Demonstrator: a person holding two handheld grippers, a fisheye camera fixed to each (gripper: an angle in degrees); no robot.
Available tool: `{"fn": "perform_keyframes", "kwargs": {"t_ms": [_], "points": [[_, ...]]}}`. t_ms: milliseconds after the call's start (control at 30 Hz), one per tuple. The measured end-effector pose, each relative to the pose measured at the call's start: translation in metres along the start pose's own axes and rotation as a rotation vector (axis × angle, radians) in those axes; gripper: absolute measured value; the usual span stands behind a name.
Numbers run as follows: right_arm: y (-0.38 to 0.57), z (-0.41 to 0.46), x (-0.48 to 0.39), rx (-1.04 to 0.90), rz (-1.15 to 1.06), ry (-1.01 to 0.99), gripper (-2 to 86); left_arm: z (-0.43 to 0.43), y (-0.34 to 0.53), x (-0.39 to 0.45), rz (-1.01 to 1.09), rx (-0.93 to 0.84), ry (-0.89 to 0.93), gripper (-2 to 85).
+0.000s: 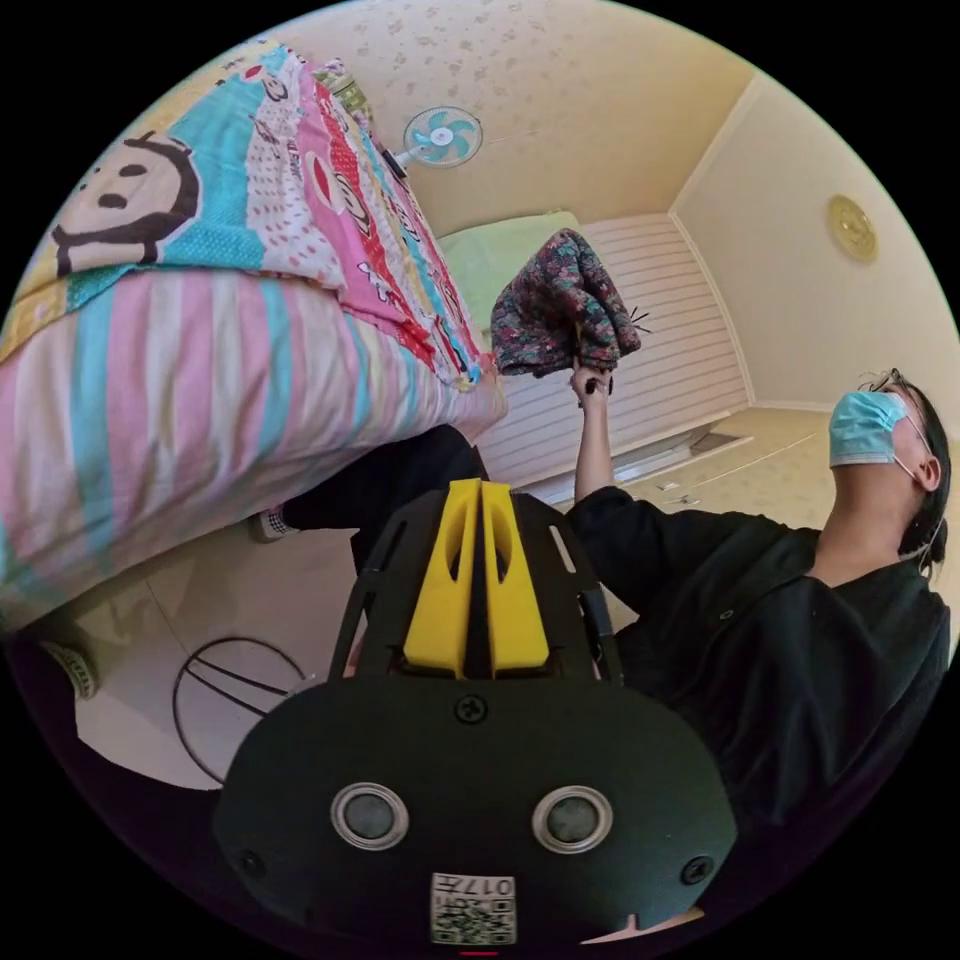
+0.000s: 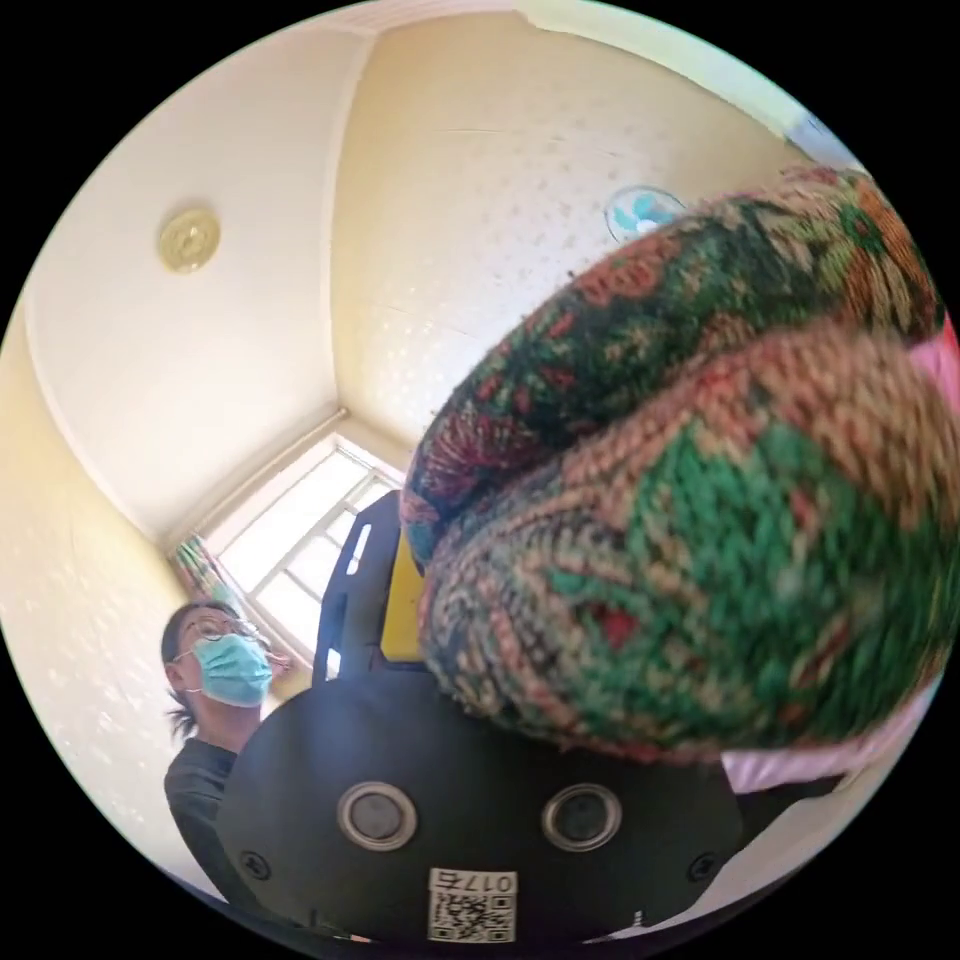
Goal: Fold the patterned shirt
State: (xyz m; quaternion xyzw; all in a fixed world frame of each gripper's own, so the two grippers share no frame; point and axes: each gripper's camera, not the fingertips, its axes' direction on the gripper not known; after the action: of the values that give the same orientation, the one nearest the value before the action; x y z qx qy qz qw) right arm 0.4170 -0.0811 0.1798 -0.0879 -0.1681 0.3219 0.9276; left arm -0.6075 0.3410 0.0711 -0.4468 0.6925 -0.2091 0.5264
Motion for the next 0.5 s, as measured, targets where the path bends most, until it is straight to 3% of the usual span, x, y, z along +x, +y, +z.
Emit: {"fn": "perform_keyframes", "kwargs": {"t_ms": [67, 133, 267, 333, 400, 500], "points": [[-0.032, 0.006, 0.017, 0.003, -0.091, 0.098, 12.8, 0.012, 0.003, 0.002, 0.000, 0.002, -0.042, -1.0], [-0.050, 0.008, 0.059, 0.048, 0.000, 0.176, 13.8, 0.025, 0.001, 0.003, 0.003, -0.006, -0.049, -1.0], [0.025, -0.005, 0.193, 0.263, 0.542, 0.337, 16.1, 0.057, -0.002, -0.006, -0.036, -0.031, -0.028, -1.0], [0.086, 0.007, 0.231, 0.168, 0.728, 0.534, 13.7, 0.067, -0.001, -0.009, -0.043, -0.038, -0.033, -0.9], [0.137, 0.031, 0.221, 0.141, 0.418, 0.533, 2.8, 0.074, 0.001, -0.010, -0.042, -0.038, -0.064, -0.9], [0.162, 0.077, 0.181, 0.013, 0.288, 0.703, 1.4, 0.081, 0.000, -0.009, -0.018, -0.044, -0.170, -0.7]]}}
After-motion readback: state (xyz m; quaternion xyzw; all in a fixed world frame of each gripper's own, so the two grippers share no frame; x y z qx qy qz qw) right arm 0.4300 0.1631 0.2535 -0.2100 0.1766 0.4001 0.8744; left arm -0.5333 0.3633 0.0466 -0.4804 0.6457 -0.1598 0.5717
